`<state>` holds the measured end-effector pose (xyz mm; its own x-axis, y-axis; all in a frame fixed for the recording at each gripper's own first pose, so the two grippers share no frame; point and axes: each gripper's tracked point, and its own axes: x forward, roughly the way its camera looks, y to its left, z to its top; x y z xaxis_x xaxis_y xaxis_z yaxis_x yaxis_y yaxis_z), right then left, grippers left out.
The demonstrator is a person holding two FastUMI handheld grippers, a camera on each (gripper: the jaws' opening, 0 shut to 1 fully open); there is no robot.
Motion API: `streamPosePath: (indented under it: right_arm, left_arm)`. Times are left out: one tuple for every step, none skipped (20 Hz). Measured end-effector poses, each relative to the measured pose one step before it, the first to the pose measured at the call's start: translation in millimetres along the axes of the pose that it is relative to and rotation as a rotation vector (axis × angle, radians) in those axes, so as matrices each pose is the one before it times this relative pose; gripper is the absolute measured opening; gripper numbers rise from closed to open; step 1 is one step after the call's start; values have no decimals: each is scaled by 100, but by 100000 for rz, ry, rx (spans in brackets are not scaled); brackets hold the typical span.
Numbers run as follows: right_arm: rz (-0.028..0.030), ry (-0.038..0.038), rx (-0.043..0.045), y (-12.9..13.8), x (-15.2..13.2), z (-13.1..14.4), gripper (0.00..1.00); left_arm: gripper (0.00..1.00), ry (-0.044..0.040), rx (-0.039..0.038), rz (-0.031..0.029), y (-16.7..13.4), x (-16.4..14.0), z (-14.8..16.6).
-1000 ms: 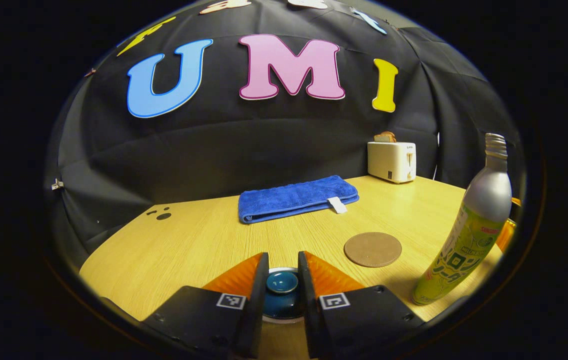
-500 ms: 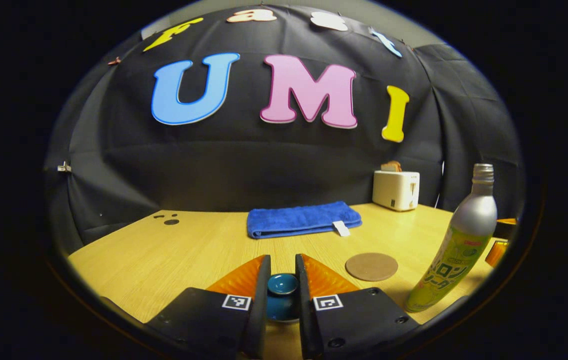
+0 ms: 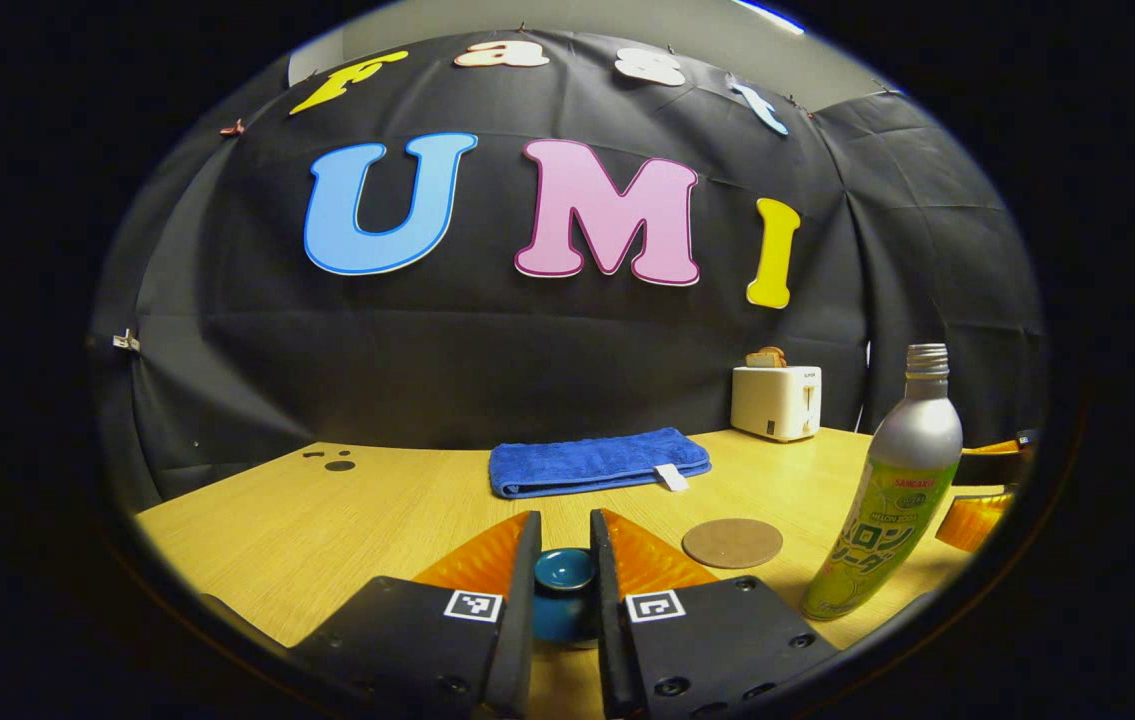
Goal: Open the teacup lid with one hand, grasp the water bottle and pour water into the teacup with the other hand; after pouring, place the water bottle on the coaster and then close the teacup lid.
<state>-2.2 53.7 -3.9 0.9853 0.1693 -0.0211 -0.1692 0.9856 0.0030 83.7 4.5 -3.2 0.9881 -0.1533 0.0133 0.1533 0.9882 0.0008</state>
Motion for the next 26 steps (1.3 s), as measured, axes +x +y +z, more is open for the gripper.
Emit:
streamPosePath:
  right_arm:
    - [-968,-316,-283,73,49,50,98]
    - [-245,-434,-87,119,88,47,99]
    - [49,-434,113,110,171,2,98]
    - [-45,-502,213,141,144,62,98]
    - [43,136,-53,176,185,13,98]
    - [315,79,52,132,257,-74,98]
    - [535,28,29,211,177,-4,98]
    - [780,-11,45,297,183,68,98]
    - [1026,-56,20,310,170,-8,98]
    - [1481,-14,129,453,180,-34,98]
    - [1723,65,35,553,215,-126,98]
    - [1522,107,-18,473,323,-74,98]
    - [917,-3,48,294,419,40,98]
    - [311,23,-15,89,430,7,98]
    - [-340,121,-33,2,625,-7,98]
    - [-138,-30,67,0,528,1,98]
    - [43,229,83,6,584,-87,98]
    - [180,240,83,43,629,16,98]
    - [107,-131,-75,29,502,49,98]
    - [73,84,50,-29,357,-98,98]
    - [176,21,-24,-25,406,-70,98]
    - [12,-3,40,-56,295,-26,98]
    - [-485,-128,42,-193,241,20,98]
    - [123,13,-44,62,214,44,98]
    - [1274,454,84,218,209,-132,98]
    - [950,-86,-23,192,81,-4,98]
  left_arm:
    - [31,-8,26,-147,253,-67,51]
    - [31,19,34,244,283,-69,-69]
    - [31,-10,-4,504,412,-167,-10]
    - [31,30,4,351,365,-62,14]
    - [31,-29,-16,308,347,-86,73]
    - [31,36,-2,370,382,-94,-73]
    - [31,44,-6,110,225,45,-22]
    - [30,-14,38,124,194,-103,-27]
    - [31,30,-9,26,119,-37,37]
    - [31,-5,-4,23,80,16,-20]
    - [31,56,1,-83,8,-52,89]
    - [31,-9,-13,-18,23,-10,-92]
    - [31,23,16,-34,-29,37,47]
    - [31,-26,-20,-113,14,0,-38]
    - [31,18,11,-141,40,-35,37]
    - [31,-25,29,-53,11,-43,-76]
    - [31,-49,46,35,40,22,74]
    - [31,-37,66,189,40,99,-65]
    - [31,127,-62,6,156,128,47]
    - [31,-22,26,-38,59,-124,-79]
    - [31,-15,7,228,289,-8,161]
    - [31,26,-34,356,445,-86,-73]
    - [31,11,87,-138,285,-5,31]
    - [31,-77,67,-1224,111,8,-108]
    - [31,-112,20,-285,452,-81,56]
    - [31,117,2,1228,1062,-136,-120]
